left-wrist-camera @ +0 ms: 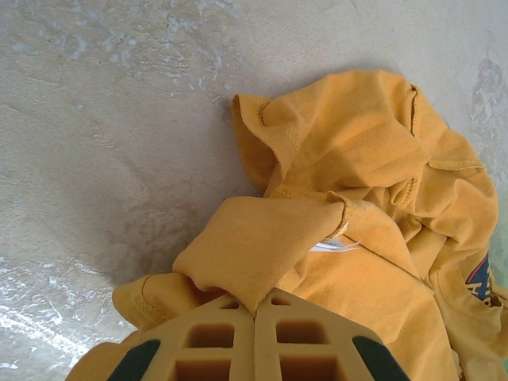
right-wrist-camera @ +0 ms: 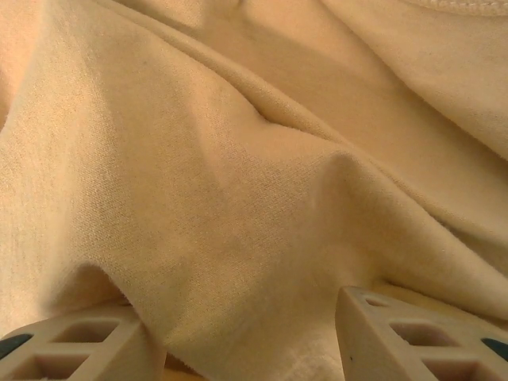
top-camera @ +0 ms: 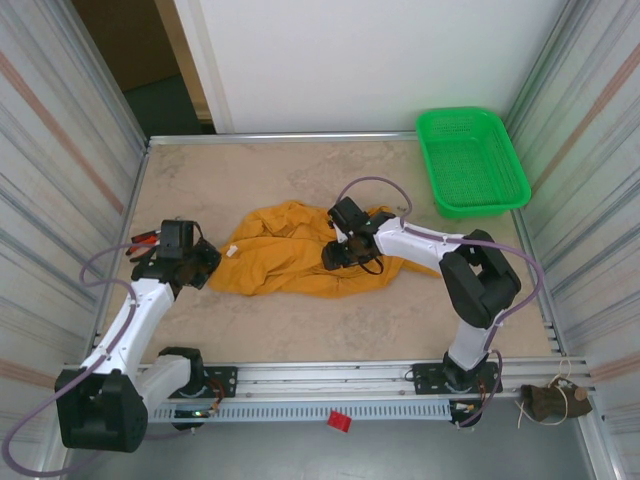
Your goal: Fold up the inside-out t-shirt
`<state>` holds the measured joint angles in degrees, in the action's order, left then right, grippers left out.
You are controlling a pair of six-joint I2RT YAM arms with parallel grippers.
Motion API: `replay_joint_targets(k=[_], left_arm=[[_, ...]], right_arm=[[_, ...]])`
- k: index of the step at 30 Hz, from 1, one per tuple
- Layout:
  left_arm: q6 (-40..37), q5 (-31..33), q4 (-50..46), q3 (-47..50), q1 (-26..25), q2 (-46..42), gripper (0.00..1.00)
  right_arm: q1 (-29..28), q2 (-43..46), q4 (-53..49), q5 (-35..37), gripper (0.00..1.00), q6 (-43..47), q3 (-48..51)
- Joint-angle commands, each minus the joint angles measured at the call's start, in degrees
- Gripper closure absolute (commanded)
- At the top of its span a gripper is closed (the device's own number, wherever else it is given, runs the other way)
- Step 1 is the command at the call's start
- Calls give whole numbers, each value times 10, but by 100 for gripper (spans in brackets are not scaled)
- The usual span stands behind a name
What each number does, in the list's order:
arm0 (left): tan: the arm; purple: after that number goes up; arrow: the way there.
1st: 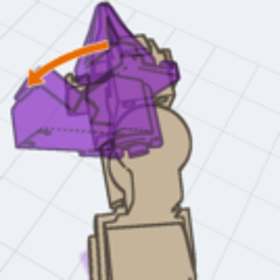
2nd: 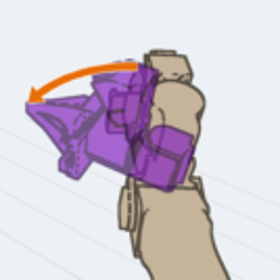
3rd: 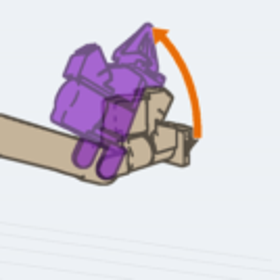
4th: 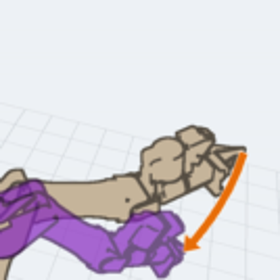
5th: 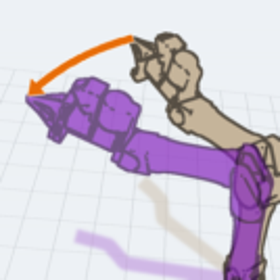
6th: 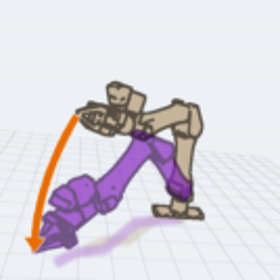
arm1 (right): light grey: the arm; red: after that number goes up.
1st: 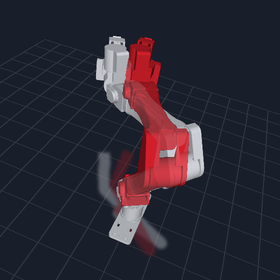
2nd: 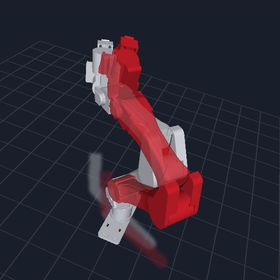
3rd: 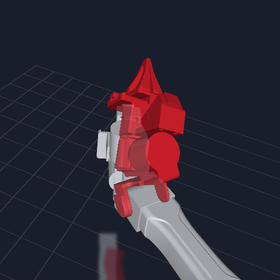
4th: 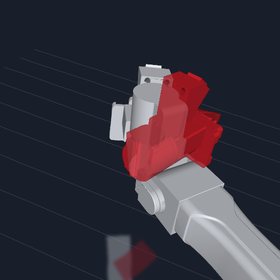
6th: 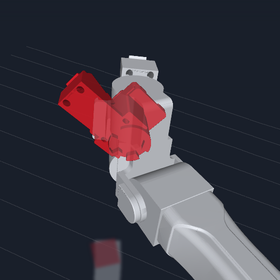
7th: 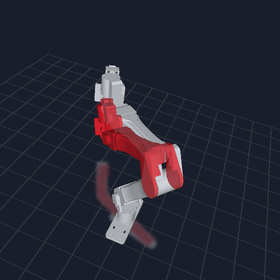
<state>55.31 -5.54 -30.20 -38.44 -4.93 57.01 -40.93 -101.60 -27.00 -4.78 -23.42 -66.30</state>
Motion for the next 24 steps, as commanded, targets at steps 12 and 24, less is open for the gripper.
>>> replay_joint_targets(k=[12,24], left_arm=[[-20,-36,25,-177,39,47,100],[14,-71,59,-513,39,152,100]], right_arm=[[132,130,-72,-31,100,54,-171],[252,204,-138,-136,100,48,-449]])
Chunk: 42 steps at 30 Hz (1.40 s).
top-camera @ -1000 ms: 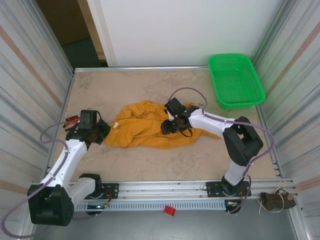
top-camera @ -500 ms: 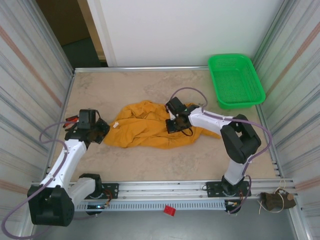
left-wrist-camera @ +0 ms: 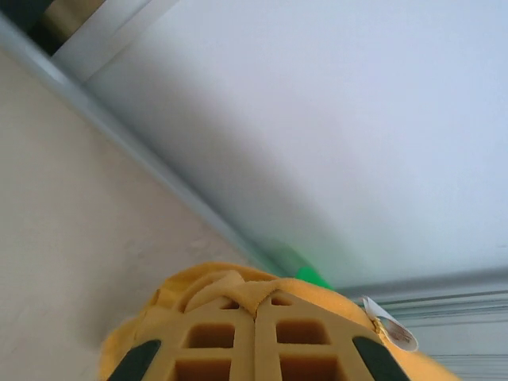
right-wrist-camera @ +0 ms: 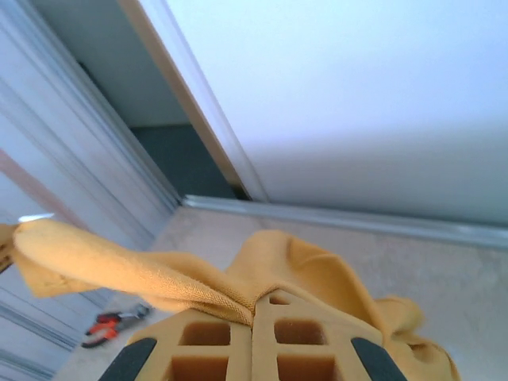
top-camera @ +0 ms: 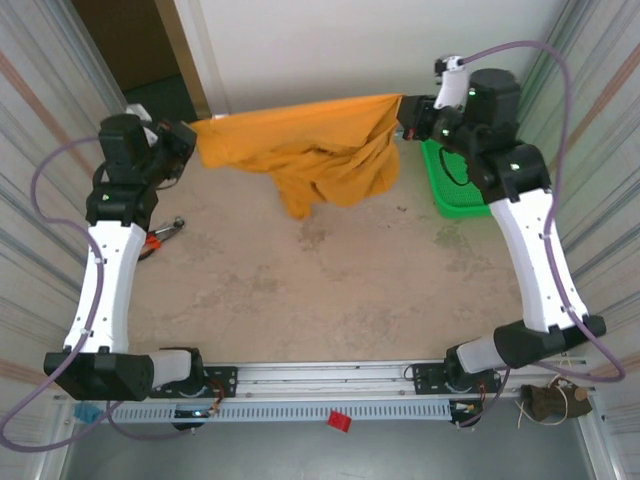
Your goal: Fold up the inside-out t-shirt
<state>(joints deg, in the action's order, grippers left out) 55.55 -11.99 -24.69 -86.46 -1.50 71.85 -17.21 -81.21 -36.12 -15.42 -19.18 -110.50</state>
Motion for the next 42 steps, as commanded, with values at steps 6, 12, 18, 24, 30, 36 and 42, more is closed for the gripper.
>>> replay_joint_targets(k=[6,12,18,24,30,36,42], left_arm=[[39,-20,13,7,-11,-51,100],[49,8,-10,92,-38,-103,100],[38,19,12,199,-43,-45,69],[-56,58,-12,248,-47,14,36],[-88,124,-61,319,-96,-36,34],[-75,178,-49,412,-174,-21,33],[-102,190,31,420,-197,66,34]], right_arm=[[17,60,-59,-107,100,-3,70],[32,62,-37,-118,100,-10,170],[62,-122,-13,-50,100,-13,198],[51,-221,-34,11,60,-19,184],[-22,-113,-13,82,50,-18,316],[-74,-94,14,104,41,-25,396],[-83,-151,17,96,41,-16,363]])
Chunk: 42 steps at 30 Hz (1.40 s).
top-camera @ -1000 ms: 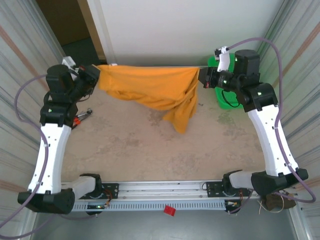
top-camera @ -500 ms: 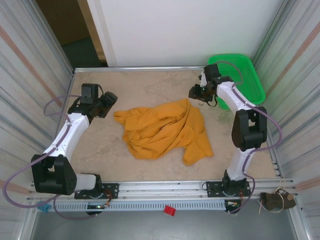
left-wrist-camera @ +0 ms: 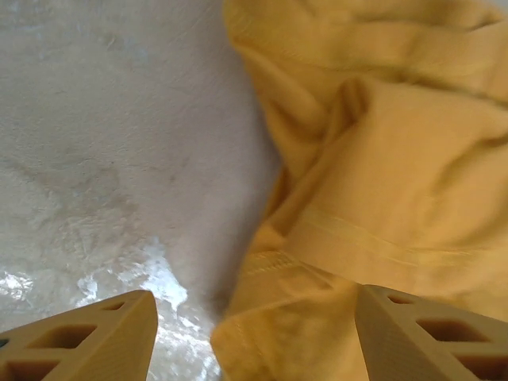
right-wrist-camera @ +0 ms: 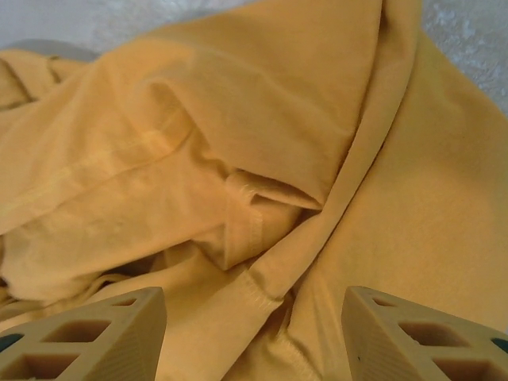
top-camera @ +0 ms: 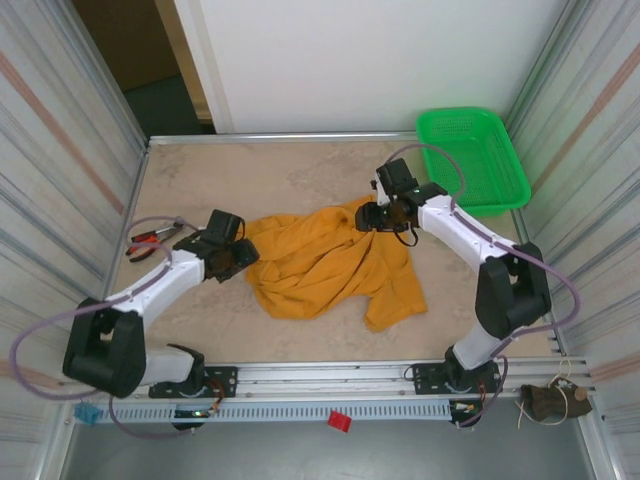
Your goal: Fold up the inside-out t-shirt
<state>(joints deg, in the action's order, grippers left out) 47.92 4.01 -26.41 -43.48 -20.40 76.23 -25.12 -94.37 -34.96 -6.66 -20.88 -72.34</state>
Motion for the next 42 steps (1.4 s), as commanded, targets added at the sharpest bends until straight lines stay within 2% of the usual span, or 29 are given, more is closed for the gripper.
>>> replay_joint_targets(k=[1,5,7,9,11,12,16,19,24,30,42], left_arm=[[-32,27,58,-17,-10,37,34],[-44,6,89,-31,-25,83,35],[-45,4,103,-32,-34,100,42],[-41,5,108,-36,-38,117,62],[-46,13,104,-44,-37,120,94],[-57,23,91,-54,-37,113,100],[-101,45,18,-130,-32,36,100],[-113,25,-18,-200,-21,-24,100],[-120,-8,-50,-286,-10,-59,100],[-106,-24,-48,-280,-7,-70,100],[-90,-28,-39,-254,8,-82,100]], right_arm=[[-5,-29,5,7,41,3,-25],[-11,-53,5,8,41,6,-42],[-15,-60,7,11,41,5,-46],[-17,-65,7,11,41,3,-50],[-18,-67,8,14,41,3,-52],[-18,-67,7,15,41,3,-53],[-18,-64,7,13,41,14,-59],[-19,-62,16,4,40,25,-62],[-22,-63,36,-20,40,36,-73],[-27,-71,52,-49,45,38,-79],[-35,-96,59,7,47,25,-42]])
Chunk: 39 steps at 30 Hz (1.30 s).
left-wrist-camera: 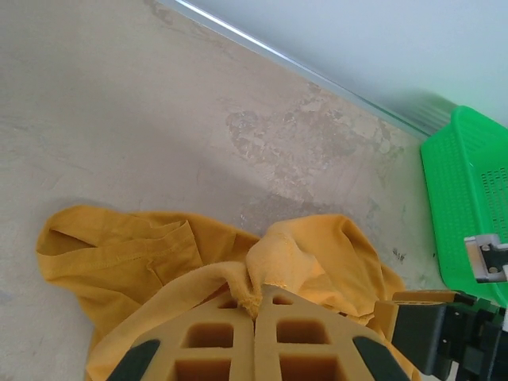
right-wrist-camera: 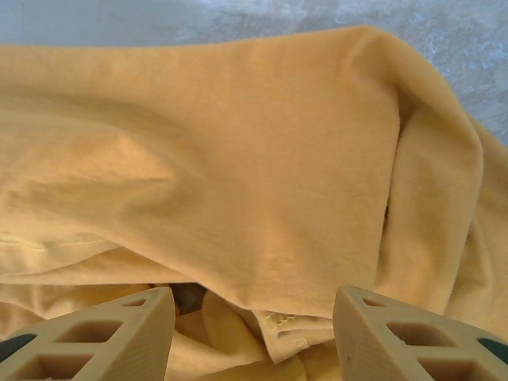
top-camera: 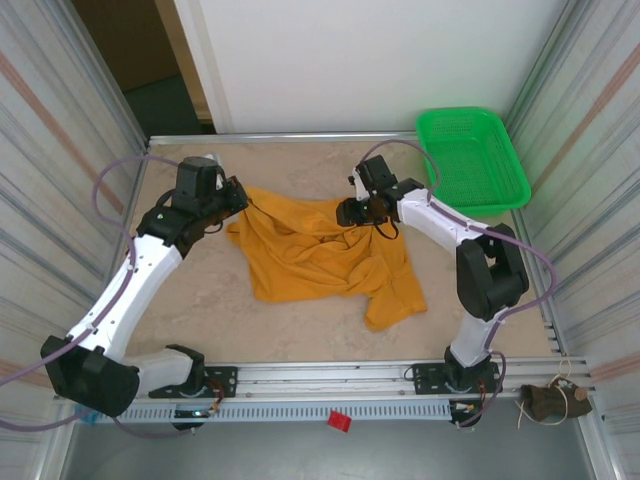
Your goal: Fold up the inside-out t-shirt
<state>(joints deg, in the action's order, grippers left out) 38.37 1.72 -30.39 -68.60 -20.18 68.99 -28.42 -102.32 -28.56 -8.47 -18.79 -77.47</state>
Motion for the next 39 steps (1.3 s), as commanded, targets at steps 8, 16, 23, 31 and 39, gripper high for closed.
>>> replay_joint_targets(k=[8,16,23,31,39], left_arm=[[6,-6,0,-11,8,-9,100],[7,-7,1,-12,19,-9,100],[-10,-33,15,-81,94,-9,100],[18,-65,57,-196,88,-74,100],[48,-51,75,-269,57,-98,100]], right_arm=[[-12,-45,-10,57,47,-9,19],[-4,-19,-41,61,100,6,-10],[54,164,-111,0,100,7,-133],[89,335,-103,-31,100,-8,-239],[110,383,-70,-38,100,-22,-317]])
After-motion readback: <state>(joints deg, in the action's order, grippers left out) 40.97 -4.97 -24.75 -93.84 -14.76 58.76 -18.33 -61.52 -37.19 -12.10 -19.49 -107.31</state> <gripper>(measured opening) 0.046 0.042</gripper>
